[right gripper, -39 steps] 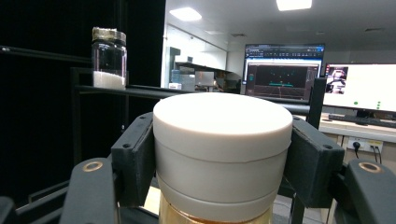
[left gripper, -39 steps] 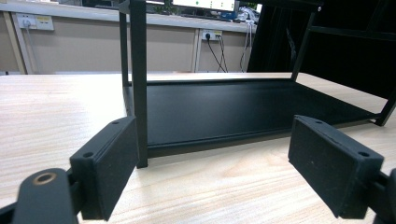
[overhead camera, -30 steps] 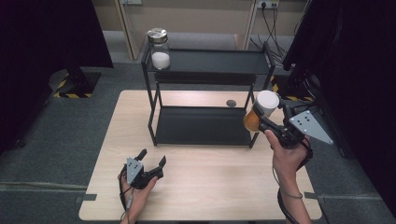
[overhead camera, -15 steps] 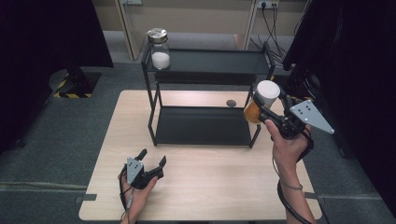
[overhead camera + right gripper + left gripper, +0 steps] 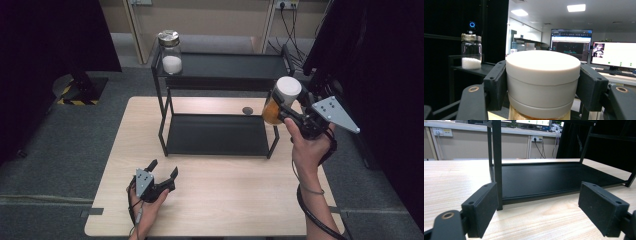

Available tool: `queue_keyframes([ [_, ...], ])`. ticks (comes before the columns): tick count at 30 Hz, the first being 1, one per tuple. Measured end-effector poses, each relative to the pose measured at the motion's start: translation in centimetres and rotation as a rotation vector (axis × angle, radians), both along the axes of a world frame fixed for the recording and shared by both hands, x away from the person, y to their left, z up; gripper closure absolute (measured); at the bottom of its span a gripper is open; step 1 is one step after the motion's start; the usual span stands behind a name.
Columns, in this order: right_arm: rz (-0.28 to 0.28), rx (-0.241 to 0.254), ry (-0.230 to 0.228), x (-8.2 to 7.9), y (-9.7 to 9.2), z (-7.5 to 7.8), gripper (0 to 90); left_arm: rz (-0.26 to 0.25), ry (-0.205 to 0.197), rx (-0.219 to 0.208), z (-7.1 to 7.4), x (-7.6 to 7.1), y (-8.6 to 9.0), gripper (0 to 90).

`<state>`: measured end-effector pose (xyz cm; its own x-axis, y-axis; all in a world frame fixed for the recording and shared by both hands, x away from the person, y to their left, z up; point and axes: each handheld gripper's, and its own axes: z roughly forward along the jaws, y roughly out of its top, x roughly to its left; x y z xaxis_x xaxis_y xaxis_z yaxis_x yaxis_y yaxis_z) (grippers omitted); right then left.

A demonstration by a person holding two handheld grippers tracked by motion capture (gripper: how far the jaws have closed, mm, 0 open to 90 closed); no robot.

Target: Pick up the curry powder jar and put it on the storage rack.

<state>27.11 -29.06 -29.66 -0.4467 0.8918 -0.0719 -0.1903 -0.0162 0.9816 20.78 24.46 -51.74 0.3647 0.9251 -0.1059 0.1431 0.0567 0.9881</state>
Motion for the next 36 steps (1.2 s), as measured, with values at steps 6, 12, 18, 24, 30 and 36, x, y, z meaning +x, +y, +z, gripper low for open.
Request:
queue_keyframes([
  [6,-0.007,0.005,-0.007,0.4,0.2,0.8,33.9,-0.002,-0.001,-0.001,0.0,0.0,0.0,15.9],
  [12,-0.015,0.012,-0.011,1.0,0.3,1.5,33.9,-0.002,-0.001,-0.002,0.0,0.0,0.0,15.9],
  [18,-0.02,0.02,-0.01,1.5,0.3,1.9,33.9,-0.004,-0.005,0.005,0.0,0.0,-0.1,16.0],
  [24,-0.025,0.025,-0.012,1.9,0.4,2.4,33.9,-0.005,0.001,-0.003,0.0,0.1,0.0,16.0],
  [30,-0.03,0.027,-0.014,2.4,0.5,3.1,33.9,-0.004,0.001,-0.002,0.0,0.1,0.0,16.0],
  [36,-0.03,0.028,-0.023,2.7,0.7,4.0,33.9,-0.005,0.0,-0.003,0.0,0.1,0.0,16.0],
])
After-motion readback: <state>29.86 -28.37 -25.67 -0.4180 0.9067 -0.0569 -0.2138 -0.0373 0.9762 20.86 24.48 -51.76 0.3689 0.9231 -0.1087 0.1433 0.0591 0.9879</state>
